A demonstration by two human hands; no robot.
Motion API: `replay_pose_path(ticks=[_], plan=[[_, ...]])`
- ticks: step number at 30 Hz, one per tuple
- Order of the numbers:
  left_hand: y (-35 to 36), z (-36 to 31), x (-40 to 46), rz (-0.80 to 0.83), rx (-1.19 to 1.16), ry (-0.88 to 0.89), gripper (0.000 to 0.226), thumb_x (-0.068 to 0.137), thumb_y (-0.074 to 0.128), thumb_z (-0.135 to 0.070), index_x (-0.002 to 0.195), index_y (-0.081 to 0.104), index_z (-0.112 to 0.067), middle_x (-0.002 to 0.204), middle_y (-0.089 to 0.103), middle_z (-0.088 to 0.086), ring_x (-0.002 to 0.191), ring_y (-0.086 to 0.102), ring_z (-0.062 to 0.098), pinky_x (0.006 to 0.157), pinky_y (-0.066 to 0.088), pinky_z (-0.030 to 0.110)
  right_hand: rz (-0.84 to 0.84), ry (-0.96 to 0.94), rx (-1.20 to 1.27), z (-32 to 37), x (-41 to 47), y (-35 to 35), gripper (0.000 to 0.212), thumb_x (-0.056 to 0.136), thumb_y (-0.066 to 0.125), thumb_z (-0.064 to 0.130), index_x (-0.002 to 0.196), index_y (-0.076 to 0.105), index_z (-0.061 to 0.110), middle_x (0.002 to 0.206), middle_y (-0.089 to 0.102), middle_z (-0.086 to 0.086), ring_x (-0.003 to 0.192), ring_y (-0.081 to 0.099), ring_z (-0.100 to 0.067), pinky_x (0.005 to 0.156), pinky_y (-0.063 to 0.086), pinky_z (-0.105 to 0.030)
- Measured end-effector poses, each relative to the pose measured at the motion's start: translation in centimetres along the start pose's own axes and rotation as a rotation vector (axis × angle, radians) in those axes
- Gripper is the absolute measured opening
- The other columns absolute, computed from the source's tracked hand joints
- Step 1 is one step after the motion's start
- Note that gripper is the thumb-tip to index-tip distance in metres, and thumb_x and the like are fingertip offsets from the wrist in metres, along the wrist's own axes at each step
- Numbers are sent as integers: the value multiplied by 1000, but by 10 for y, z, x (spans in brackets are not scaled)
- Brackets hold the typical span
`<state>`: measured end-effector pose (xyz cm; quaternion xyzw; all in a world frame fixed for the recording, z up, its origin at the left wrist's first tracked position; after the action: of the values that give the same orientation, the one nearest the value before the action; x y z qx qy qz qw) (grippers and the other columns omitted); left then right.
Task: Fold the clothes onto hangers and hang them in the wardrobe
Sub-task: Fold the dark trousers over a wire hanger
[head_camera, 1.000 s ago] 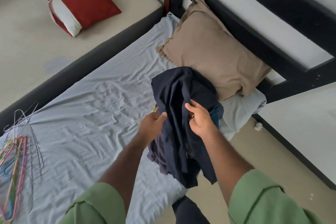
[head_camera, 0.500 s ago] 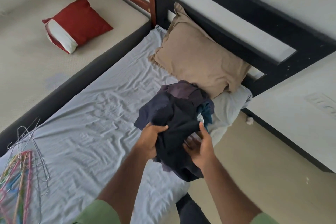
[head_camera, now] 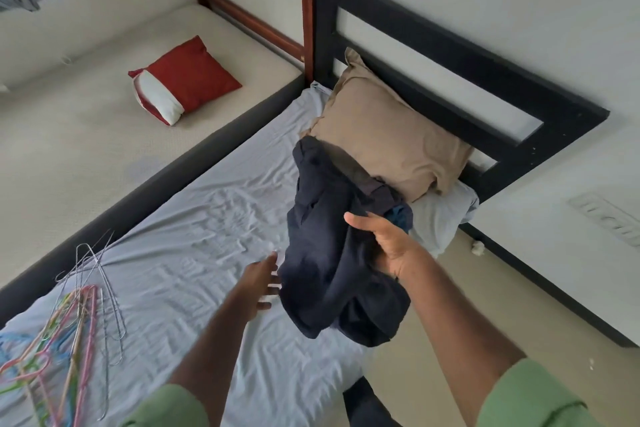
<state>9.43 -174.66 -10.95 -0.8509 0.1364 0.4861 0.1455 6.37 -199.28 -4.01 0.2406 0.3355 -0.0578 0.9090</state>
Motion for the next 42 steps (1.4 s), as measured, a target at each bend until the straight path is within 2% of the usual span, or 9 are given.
replay_pose_path(ticks=[3, 6, 11, 18, 21, 24, 28, 35, 42], plan=[[6, -13, -7, 50, 70, 139, 17, 101, 52, -22, 117, 54, -18, 96, 67, 5, 86, 63, 23, 71, 41, 33, -9, -26, -422, 9, -4, 23, 49, 79, 87, 29, 122, 71, 12, 115, 76, -8, 110, 71, -26, 106, 51, -49], [5, -19, -5, -29, 314, 245, 39, 94, 60, -11, 131, 47, -15, 116, 64, 22, 105, 64, 34, 84, 51, 45, -9, -88, -552, 27, -15, 40, 30, 85, 80, 11, 113, 74, 5, 109, 77, -12, 104, 73, -28, 103, 53, -49], [-8, -19, -12, -61, 358, 212, 84, 87, 78, -34, 151, 27, -14, 143, 53, 19, 123, 57, 34, 98, 49, 43, -28, -147, -292, 66, -51, 33, 33, 85, 65, -6, 116, 73, 3, 115, 73, -20, 111, 69, -37, 105, 51, -52], [3, -33, -23, 165, 45, 99, 95, 80, 44, -89, 153, 39, -29, 164, 26, 8, 152, 22, 30, 114, 21, 62, -66, -358, 139, 111, -101, 23, 41, 76, 41, -3, 97, 74, 9, 88, 73, -11, 84, 69, -26, 82, 58, -39], [32, -29, -28, 310, -87, 7, 103, 62, 50, -97, 143, 51, -33, 153, 46, 4, 139, 44, 32, 106, 37, 63, -49, -449, 258, 125, -117, 19, 30, 83, 55, 19, 102, 75, 7, 94, 73, -15, 91, 69, -29, 92, 57, -44], [84, -28, -47, 568, -343, 39, 67, 88, 53, -72, 132, 66, -24, 135, 65, 10, 125, 60, 34, 103, 47, 53, -6, -490, 202, 137, -131, 10, 66, 83, 71, 46, 134, 61, 5, 126, 67, -19, 117, 64, -33, 97, 55, -44], [119, -42, -68, 499, -326, 165, 25, 79, 72, -24, 96, 82, -8, 108, 75, 19, 105, 69, 37, 90, 52, 42, -199, -536, -179, 158, -148, -19, 39, 84, 76, 6, 122, 69, 9, 117, 73, -14, 107, 70, -28, 87, 59, -37], [43, -152, -61, 355, -327, 454, 32, 96, 62, -22, 123, 68, -6, 122, 71, 15, 117, 66, 32, 101, 49, 44, -534, -558, -554, 185, -178, -96, 19, 87, 76, 9, 105, 77, 11, 101, 78, -7, 98, 75, -25, 92, 58, -42], [-27, -233, -97, 297, -83, 622, 37, 95, 66, -16, 130, 63, -8, 127, 69, 15, 121, 64, 33, 104, 49, 47, -383, -547, -276, 192, -174, -90, 43, 82, 61, -19, 116, 61, 8, 104, 73, -10, 105, 68, -33, 82, 56, -38]])
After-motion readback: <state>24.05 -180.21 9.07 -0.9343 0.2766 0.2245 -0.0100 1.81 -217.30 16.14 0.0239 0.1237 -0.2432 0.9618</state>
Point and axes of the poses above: each hand's wrist, its own x-axis towards the middle knuckle, its own y-axis out of the palm, z = x × y, the point moved 4 cm from there along x, towards the middle knuckle
